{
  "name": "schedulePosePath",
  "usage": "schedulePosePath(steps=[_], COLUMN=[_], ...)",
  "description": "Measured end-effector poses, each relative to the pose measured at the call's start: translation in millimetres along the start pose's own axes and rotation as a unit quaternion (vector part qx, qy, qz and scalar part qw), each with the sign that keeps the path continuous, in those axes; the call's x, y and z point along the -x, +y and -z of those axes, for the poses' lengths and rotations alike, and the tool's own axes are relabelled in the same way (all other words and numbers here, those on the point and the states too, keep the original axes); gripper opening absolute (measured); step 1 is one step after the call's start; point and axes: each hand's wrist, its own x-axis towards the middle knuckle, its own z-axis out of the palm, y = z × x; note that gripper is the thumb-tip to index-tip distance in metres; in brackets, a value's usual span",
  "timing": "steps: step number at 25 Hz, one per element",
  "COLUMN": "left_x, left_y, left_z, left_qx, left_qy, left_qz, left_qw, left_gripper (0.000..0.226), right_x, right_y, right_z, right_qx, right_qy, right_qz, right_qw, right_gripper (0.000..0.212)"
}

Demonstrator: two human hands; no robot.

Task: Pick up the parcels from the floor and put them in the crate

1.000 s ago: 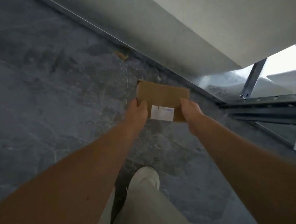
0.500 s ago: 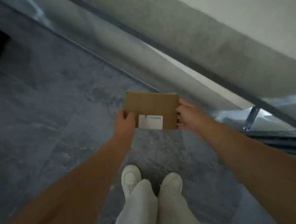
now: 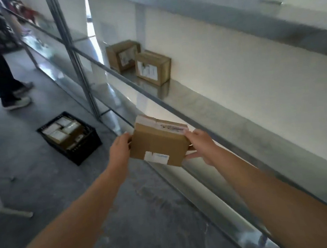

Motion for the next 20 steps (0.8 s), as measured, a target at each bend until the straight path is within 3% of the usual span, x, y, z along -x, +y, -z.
schedulePosePath(steps=[3,4,7,10,15,20], left_x=[18.8,22.8,25.5,23.8,10.4,-13.9], left_y=[54.2,67.5,90.8,92.1,84.1,91.7], left_z=[41.6,57.7,100.6,132.1,183.0,206.0], left_qx=[-0.031,-0.041,-0.023,-0.021,0.033,0.099], left_qy=[-0.002,0.003,-0.008,-0.017,-0.004,0.033], left_qz=[-0.071,-0.083,-0.111,-0.117,-0.106,-0.08], left_qw=[0.997,0.996,0.994,0.993,0.994,0.991], left_gripper=[0.042,0.046,0.016,0.021,0.023,0.022], right_x=[28.9,38.1,52.0,56.2,38.4,11.4], right_y=[-40.4,-52.5,-76.9,-82.5,-102.6,-106.1], right_z=[-21.9,-33.7,-74.3,-108.9,-158.0,-193.0], right_qx=[-0.026,-0.03,-0.005,-0.024,-0.093,-0.073], right_qy=[-0.046,-0.067,-0.094,-0.111,-0.108,-0.18], right_qz=[0.041,0.054,0.074,0.044,0.047,0.063], right_qw=[0.998,0.996,0.993,0.993,0.989,0.979], right_gripper=[0.023,0.025,0.033,0.022,0.04,0.06])
